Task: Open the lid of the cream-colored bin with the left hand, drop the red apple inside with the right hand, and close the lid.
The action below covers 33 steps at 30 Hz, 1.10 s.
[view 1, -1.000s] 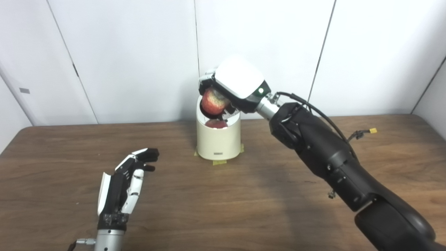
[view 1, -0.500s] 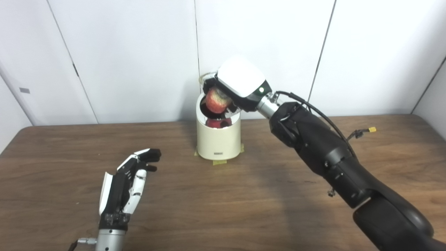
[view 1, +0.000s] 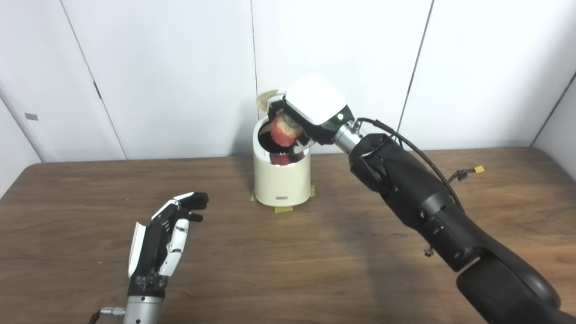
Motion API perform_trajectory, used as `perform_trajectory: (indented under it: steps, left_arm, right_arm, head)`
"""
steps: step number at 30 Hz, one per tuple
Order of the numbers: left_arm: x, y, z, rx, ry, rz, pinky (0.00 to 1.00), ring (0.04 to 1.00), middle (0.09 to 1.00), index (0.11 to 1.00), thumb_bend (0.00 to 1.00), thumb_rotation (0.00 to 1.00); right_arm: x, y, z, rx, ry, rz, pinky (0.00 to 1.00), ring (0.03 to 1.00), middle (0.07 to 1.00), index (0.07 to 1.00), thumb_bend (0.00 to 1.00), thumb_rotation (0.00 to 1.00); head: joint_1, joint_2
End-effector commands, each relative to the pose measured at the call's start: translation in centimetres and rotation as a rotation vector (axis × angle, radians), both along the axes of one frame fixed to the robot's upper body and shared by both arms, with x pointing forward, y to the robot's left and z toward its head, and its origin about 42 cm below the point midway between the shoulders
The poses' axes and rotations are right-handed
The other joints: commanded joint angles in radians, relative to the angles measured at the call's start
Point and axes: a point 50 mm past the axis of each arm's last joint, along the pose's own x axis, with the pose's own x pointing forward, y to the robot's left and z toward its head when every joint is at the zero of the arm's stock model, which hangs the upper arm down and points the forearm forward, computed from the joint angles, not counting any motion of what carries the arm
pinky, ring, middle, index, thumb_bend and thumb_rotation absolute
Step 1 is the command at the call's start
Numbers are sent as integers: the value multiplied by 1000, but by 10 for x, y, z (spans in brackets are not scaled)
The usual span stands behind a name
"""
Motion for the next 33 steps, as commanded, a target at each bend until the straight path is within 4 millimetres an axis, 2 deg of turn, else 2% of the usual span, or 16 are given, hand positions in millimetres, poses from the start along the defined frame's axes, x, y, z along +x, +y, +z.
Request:
perform_trajectory:
  steps: [1, 4, 10, 20, 21, 24, 25, 26, 28, 31, 33]
  left_arm:
    - [3, -4, 3, 11, -42, -19, 630, 716, 721, 707, 154, 790]
    - [3, -4, 3, 14, -45, -16, 626, 712, 719, 707, 157, 804]
    - [3, -5, 4, 9, -45, -20, 625, 711, 718, 706, 145, 787]
    - [3, -7, 4, -1, -42, -19, 630, 713, 718, 705, 153, 775]
    - [3, -7, 4, -2, -43, -19, 629, 712, 718, 704, 153, 774]
    - [3, -7, 4, -3, -41, -18, 629, 714, 718, 705, 148, 769]
    - [3, -8, 4, -6, -40, -18, 629, 714, 720, 706, 144, 765]
    - [3, -8, 4, -7, -39, -18, 630, 714, 720, 706, 144, 762]
    - [3, -8, 3, -10, -39, -20, 629, 714, 721, 707, 142, 755]
    - [4, -8, 3, -12, -38, -19, 625, 713, 720, 705, 146, 738]
    - [4, -8, 3, -9, -37, -18, 621, 711, 718, 704, 143, 724]
  right_arm:
    - [0, 0, 29, 36, -58, -8, 495, 662, 832, 783, 989, 253]
    - [-2, 0, 31, 24, -37, -14, 537, 718, 872, 836, 983, 283]
    - [-4, -1, 32, 17, -21, -10, 614, 805, 903, 866, 987, 304]
    - [-5, -2, 34, 36, -57, 18, 607, 794, 877, 835, 979, 320]
    - [-5, -3, 34, 48, -86, 35, 595, 779, 857, 815, 978, 318]
    - [-5, -7, 32, 132, -190, 109, 509, 640, 691, 651, 919, 295]
    - [-5, -9, 31, 173, -215, 125, 426, 516, 569, 549, 852, 298]
    - [-6, -11, 30, 215, -235, 135, 374, 448, 509, 514, 688, 233]
    - [-10, -15, 27, 297, -261, 150, 291, 347, 421, 481, 552, 178]
    - [-19, -20, 25, 427, -277, 151, 222, 267, 342, 470, 520, 163]
    - [-25, -25, 22, 498, -273, 162, 191, 242, 321, 469, 518, 156]
  head:
    - [-1, 2]
    - [-1, 2]
    - [0, 3]
    - [0, 2]
    - [0, 2]
    - [0, 2]
    - [1, 2]
    - [2, 2]
    - [4, 2]
    - [2, 2]
    - [2, 2]
